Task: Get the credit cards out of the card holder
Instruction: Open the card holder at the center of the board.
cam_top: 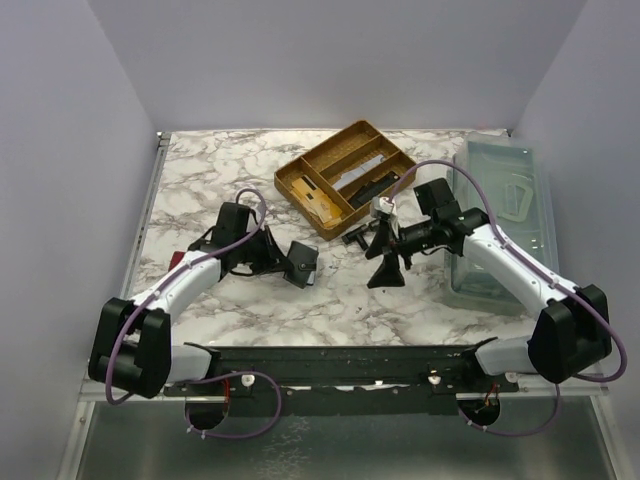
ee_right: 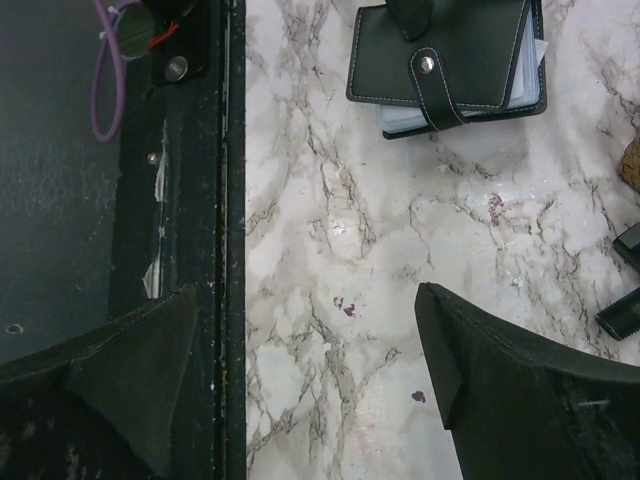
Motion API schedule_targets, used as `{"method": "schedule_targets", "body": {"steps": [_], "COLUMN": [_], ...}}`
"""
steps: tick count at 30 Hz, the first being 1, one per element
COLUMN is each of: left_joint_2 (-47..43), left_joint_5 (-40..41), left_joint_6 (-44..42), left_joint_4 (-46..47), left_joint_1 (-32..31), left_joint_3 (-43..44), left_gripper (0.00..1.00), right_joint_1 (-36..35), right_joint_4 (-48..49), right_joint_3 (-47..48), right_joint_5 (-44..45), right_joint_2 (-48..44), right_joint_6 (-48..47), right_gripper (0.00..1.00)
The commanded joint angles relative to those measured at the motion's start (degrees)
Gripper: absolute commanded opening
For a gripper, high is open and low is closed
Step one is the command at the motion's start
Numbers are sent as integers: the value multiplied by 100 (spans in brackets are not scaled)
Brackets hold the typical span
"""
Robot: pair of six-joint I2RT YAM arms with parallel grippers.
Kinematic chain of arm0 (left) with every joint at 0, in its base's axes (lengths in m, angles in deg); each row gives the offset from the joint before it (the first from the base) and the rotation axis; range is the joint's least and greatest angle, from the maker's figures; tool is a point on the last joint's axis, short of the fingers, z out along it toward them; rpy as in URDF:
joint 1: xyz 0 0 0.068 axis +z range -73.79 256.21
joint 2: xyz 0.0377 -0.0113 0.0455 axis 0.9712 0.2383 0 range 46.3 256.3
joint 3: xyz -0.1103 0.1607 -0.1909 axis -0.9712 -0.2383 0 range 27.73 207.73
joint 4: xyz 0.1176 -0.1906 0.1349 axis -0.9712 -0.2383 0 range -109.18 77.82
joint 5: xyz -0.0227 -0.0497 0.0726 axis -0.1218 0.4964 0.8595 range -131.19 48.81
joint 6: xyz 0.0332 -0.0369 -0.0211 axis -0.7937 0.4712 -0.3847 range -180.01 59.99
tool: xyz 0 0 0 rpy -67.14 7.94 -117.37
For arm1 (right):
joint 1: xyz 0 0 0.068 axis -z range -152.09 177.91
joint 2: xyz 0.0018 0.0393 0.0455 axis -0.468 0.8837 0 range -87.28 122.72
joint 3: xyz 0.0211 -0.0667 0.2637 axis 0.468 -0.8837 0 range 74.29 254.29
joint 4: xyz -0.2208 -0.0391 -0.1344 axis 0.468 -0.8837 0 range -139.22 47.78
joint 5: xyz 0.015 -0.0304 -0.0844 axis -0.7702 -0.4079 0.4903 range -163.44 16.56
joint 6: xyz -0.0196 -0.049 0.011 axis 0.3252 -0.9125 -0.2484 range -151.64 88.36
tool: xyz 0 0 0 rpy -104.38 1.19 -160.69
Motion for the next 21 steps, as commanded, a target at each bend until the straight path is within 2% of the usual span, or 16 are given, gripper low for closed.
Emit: {"method": "schedule_targets", "body": {"steps": [1, 4, 11, 15, 21], "left_joint_2": [-558, -686, -923, -974, -967], "left_joint_5": [-73, 43, 619, 999, 1727], "left_joint_6": [710, 968, 1560, 1862, 2440], "left_joint_4": [921, 1122, 1520, 1646, 1955], "left_joint_1": [-347, -643, -1390, -1776, -2387], "left_joint_3": [-236, -350, -564, -660, -810], "left_gripper": [0, 0, 0, 0, 0], "right_joint_1": [-5, -10, -6, -11, -122], "right_joint_4": [313, 382, 1091, 1444, 1986], "right_joint_3": [-227, -443, -1011, -1367, -1307], "right_joint_5": [-129, -278, 157, 47, 20], "right_joint_2": [-271, -437, -992, -1020, -685], "right_joint_6": [-368, -709, -662, -1067, -985], "right_gripper": [97, 95, 96, 85, 75]}}
